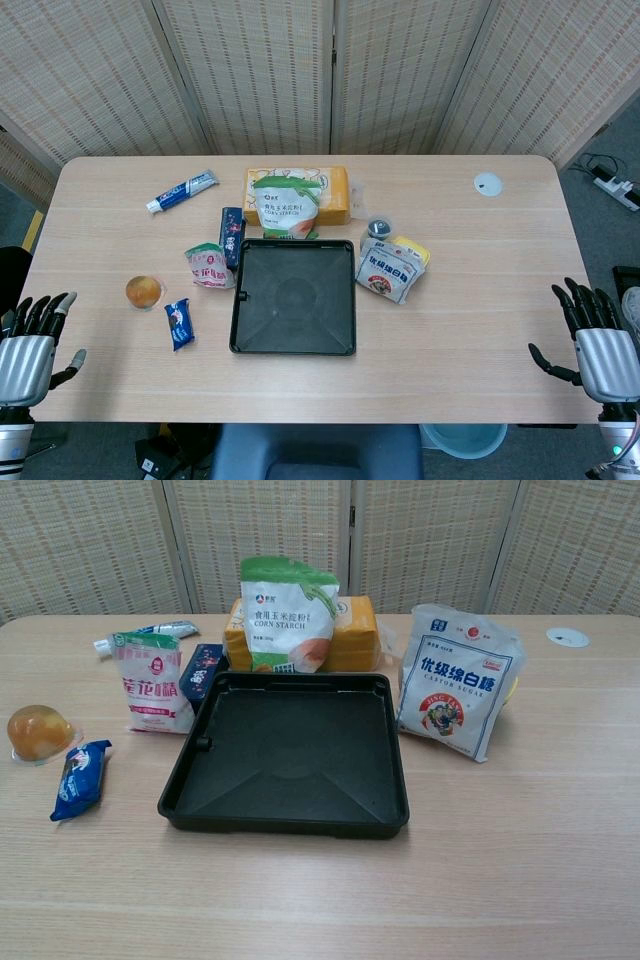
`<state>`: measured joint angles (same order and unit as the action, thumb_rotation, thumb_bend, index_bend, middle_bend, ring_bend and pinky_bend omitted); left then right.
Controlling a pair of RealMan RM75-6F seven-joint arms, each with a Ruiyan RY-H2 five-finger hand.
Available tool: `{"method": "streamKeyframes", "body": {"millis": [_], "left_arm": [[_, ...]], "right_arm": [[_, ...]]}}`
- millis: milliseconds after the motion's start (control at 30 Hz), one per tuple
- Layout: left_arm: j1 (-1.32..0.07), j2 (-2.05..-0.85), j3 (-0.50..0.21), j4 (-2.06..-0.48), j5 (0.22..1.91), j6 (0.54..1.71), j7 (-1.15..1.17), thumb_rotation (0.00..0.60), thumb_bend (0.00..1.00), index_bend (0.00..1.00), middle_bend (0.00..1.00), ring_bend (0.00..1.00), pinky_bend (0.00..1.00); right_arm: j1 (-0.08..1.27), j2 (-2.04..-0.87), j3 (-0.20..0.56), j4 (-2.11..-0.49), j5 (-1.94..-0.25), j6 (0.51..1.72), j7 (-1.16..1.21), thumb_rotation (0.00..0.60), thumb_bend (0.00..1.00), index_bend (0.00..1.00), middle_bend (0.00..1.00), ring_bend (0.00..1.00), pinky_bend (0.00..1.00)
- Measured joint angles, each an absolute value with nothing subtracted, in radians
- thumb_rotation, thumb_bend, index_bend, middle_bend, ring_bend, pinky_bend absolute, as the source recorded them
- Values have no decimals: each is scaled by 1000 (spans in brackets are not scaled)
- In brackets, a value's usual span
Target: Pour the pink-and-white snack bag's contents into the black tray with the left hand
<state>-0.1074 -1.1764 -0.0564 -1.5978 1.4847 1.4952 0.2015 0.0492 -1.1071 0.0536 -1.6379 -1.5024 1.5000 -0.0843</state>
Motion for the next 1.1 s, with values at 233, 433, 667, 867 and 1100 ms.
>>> {"method": "streamKeyframes", "body": {"millis": [233, 433, 667, 867, 1100], "left_arm": [[-114, -1179, -59, -1600, 1490, 1493, 209, 600, 357, 78, 130, 120, 43], [-131, -1176, -72, -1600, 1492, 1485, 188, 600, 357, 79, 130, 124, 53], [-181, -1165, -97, -1608, 1501, 1436, 83, 600, 357, 78, 137, 141, 87], [-272, -1154, -122, -1601, 1501, 1312, 10, 600, 326, 73, 137, 149, 88], [-397, -1177, -152, -1545, 1465, 1140, -39, 600, 278, 50, 137, 143, 84]], "right_arm": [[43, -1105, 59, -1631, -1503, 1517, -76, 364, 344, 0, 49, 50, 0], [35, -1097, 63, -1631, -1507, 1536, -71, 372, 344, 0, 50, 49, 0], [27, -1081, 66, -1638, -1518, 1559, -66, 373, 344, 0, 49, 50, 0], [24, -1067, 68, -1652, -1529, 1569, -70, 374, 344, 0, 49, 48, 0], [20, -1059, 69, -1667, -1537, 1580, -77, 387, 344, 0, 49, 49, 0]]}}
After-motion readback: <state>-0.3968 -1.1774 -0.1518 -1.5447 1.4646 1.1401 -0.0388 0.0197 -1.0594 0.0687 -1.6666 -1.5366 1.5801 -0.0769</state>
